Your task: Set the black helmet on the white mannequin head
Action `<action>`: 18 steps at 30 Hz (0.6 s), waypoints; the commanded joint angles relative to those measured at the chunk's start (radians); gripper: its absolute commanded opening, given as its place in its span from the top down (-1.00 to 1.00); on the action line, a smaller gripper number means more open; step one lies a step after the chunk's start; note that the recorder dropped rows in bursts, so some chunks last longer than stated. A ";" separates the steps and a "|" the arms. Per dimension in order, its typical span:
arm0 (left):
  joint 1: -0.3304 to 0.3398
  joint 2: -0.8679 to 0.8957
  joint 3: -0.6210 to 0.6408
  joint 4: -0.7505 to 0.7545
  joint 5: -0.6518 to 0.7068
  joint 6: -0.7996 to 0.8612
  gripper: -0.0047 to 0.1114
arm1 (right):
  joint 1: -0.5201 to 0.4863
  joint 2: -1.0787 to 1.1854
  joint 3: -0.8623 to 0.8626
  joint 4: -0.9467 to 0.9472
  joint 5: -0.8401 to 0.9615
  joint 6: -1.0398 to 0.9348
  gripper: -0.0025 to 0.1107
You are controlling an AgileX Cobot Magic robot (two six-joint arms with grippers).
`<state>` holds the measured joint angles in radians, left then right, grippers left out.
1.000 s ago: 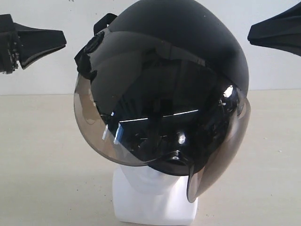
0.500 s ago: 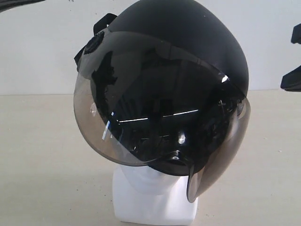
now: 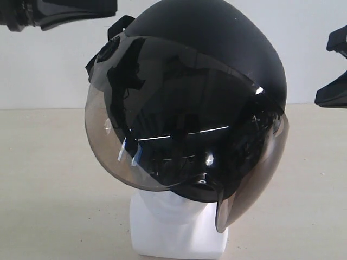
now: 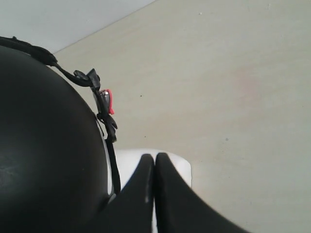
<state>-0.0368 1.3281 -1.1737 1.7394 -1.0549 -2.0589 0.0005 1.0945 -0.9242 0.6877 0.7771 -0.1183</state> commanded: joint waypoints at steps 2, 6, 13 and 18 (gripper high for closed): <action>-0.034 0.039 -0.006 0.005 0.034 0.015 0.84 | 0.000 0.000 -0.006 0.007 -0.002 -0.012 0.96; -0.034 0.039 -0.006 0.005 0.034 0.036 0.84 | 0.000 0.000 -0.006 0.007 -0.013 -0.015 0.96; -0.034 0.039 -0.002 0.005 0.006 0.040 0.84 | 0.000 0.000 -0.006 0.007 -0.004 -0.018 0.96; -0.032 0.039 -0.002 0.005 -0.018 0.043 0.84 | 0.000 0.045 -0.006 0.017 0.003 0.029 0.96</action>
<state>-0.0637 1.3661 -1.1737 1.7444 -1.0596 -2.0263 0.0005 1.1141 -0.9242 0.6938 0.7736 -0.1068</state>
